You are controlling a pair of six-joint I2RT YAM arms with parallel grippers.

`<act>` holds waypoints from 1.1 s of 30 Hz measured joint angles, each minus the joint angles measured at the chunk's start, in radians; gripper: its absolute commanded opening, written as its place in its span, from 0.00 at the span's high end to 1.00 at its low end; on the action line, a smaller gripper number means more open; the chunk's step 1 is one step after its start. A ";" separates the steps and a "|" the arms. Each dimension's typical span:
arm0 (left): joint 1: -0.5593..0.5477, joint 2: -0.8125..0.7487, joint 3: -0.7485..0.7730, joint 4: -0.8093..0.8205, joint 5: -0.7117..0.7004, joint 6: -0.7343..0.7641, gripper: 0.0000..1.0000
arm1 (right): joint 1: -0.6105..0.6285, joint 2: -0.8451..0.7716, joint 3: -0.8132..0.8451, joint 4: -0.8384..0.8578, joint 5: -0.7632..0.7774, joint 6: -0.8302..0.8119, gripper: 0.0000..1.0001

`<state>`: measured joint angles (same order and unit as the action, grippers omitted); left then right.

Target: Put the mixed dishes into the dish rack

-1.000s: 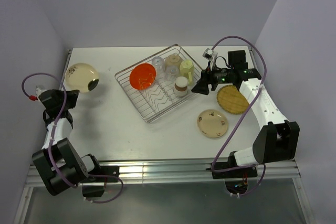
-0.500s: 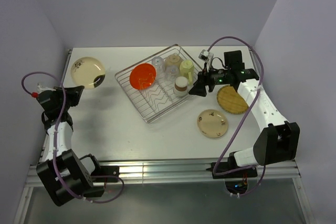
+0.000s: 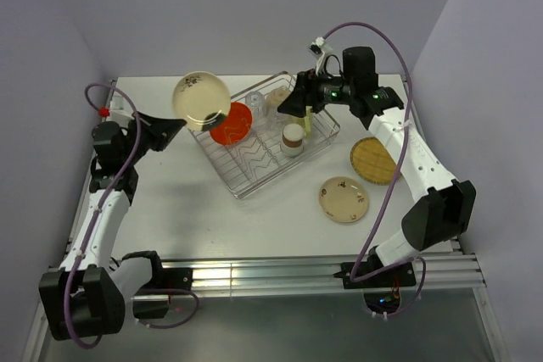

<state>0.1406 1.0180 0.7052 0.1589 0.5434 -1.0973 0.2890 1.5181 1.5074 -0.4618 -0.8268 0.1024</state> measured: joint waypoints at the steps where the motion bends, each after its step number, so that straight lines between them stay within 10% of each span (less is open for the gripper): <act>1: -0.039 0.000 0.002 0.000 -0.003 -0.002 1.00 | 0.013 0.003 0.012 0.014 0.035 0.032 0.17; 16: -0.388 0.077 0.002 0.061 -0.126 -0.044 1.00 | 0.135 0.066 0.085 0.141 0.241 0.230 0.21; 28: -0.418 0.086 0.001 0.048 -0.181 -0.035 0.98 | 0.171 0.196 0.092 0.130 0.174 0.245 0.95; 33: -0.420 0.071 0.000 0.045 -0.192 -0.008 0.51 | 0.172 0.196 0.098 0.138 0.149 0.191 1.00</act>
<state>-0.2798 1.0885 0.7052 0.2039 0.3511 -1.1057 0.4606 1.7138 1.6058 -0.3237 -0.6781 0.2935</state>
